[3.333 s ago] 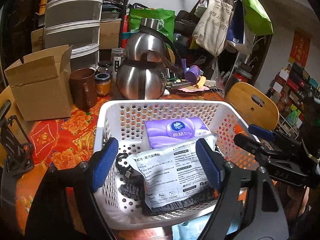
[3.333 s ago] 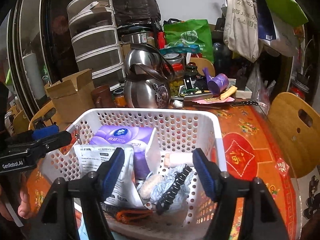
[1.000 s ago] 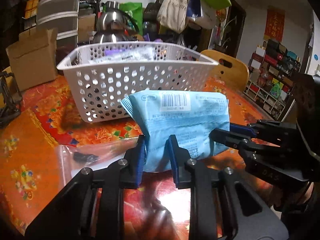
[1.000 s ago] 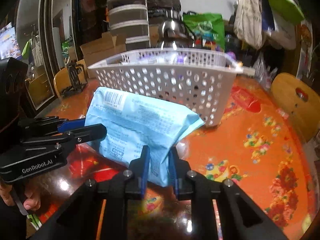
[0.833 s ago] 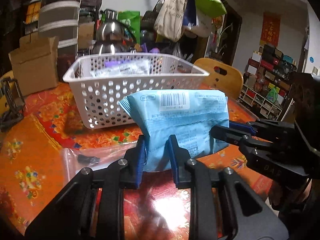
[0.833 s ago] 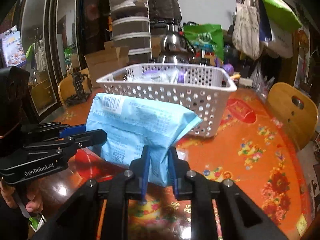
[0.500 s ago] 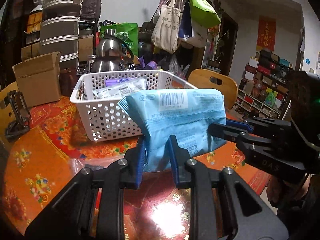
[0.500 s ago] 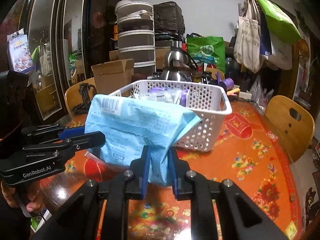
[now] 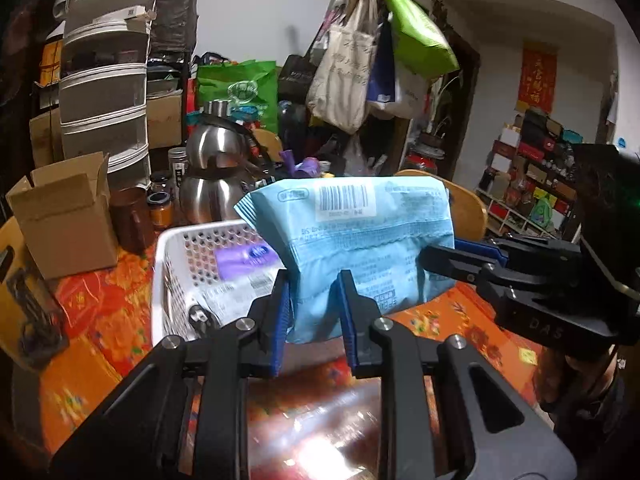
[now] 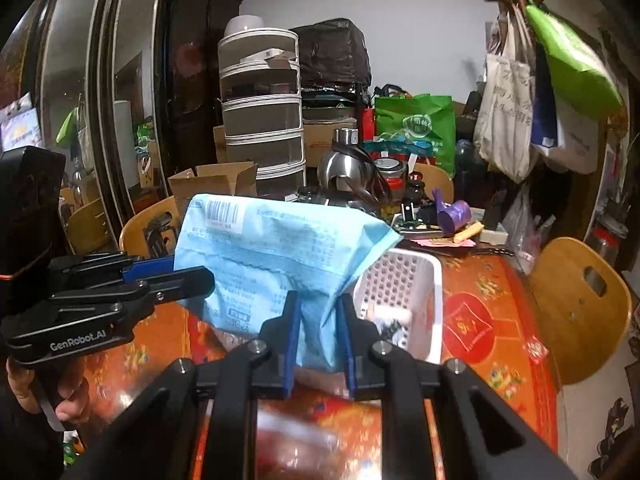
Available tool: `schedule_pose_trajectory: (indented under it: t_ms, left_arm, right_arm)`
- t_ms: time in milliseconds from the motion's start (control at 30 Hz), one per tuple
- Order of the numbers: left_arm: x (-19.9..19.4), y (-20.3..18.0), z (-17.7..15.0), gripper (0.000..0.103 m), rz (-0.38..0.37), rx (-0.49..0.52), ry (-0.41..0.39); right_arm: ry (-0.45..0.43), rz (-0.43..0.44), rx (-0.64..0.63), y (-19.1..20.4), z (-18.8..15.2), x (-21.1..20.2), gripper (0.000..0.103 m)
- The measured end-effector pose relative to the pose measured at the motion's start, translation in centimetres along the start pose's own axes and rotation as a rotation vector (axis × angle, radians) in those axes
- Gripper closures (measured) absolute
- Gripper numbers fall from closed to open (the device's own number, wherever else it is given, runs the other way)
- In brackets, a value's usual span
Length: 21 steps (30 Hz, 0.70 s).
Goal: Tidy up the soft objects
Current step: 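Lift the blue packet with both tools and carry it over the basket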
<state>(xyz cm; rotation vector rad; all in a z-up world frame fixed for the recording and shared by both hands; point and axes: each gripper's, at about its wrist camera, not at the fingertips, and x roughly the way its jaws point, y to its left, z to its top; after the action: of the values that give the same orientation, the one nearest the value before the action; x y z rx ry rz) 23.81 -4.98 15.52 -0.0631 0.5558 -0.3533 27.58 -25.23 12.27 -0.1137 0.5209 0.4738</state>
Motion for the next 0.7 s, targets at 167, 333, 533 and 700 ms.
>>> schedule_pose_trajectory:
  t_ms: [167, 333, 533, 700]
  left_arm:
    - [4.3, 2.6, 3.2, 0.082, 0.022, -0.039, 0.062]
    - [8.4, 4.2, 3.9, 0.082, 0.037, -0.069, 0.126]
    - [10.5, 4.8, 3.3, 0.082, 0.036, -0.088, 0.151]
    - [11.4, 5.1, 3.1, 0.082, 0.034, -0.097, 0.153]
  right_arm:
    - [0.062, 0.012, 0.014, -1.6, 2.3, 4.5, 0.086]
    - [0.125, 0.029, 0.043, -3.3, 2.5, 8.0, 0.086]
    - [0.151, 0.030, 0.059, -4.1, 2.1, 9.5, 0.086]
    - [0.146, 0.021, 0.058, -4.2, 2.2, 9.9, 0.086]
